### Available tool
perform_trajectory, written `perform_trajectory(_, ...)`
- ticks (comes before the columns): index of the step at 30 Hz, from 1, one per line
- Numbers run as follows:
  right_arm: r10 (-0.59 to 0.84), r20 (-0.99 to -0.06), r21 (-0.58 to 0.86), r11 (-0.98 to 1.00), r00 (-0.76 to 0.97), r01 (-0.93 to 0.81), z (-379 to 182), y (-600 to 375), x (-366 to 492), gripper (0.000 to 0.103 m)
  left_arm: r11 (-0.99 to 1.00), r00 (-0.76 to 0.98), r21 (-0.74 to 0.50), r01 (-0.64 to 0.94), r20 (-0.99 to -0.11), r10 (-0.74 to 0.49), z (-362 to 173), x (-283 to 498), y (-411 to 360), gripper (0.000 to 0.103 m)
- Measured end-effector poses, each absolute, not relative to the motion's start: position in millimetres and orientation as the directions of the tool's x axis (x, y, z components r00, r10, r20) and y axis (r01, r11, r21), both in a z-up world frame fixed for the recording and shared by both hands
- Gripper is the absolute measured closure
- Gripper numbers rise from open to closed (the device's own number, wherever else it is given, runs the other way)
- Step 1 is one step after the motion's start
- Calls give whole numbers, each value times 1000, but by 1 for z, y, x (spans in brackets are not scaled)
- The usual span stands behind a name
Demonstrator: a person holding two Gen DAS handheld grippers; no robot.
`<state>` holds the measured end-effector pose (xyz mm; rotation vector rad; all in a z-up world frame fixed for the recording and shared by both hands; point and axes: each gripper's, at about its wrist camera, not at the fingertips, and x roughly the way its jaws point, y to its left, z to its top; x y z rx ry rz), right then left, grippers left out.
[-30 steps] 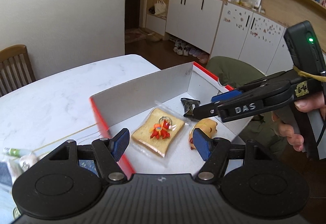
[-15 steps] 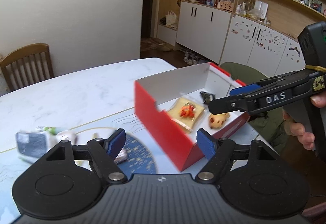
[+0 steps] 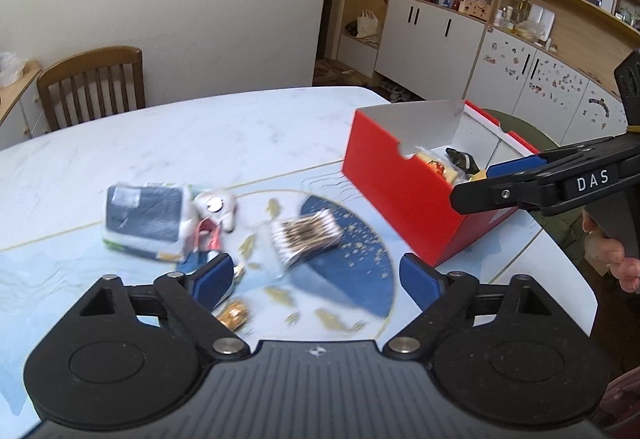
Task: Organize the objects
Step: 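Withdraw both grippers from the box toward the remaining table items, then grasp the white round tin lid with the left gripper while the right gripper grasps the cotton swab pack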
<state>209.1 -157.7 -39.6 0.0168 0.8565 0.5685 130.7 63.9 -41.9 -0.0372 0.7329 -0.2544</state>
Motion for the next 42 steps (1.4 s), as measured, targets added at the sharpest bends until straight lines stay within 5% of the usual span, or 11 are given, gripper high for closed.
perform_trajectory(3,465,-724,224,857,510,-464,-46,-138,211,4,967,711,-126,223,-657,-250,-51,126,79,11)
perform_trajectory(5,449,-734,207,863,510,-462,-50,-125,214,4,968,711,-118,223,-660,-244,-57,122,87,0)
perform_trajectory(42,197,-880,49,943,432,-330,-161,-30,297,8,973,673,90,214,-735,-80,-164,121,101,0)
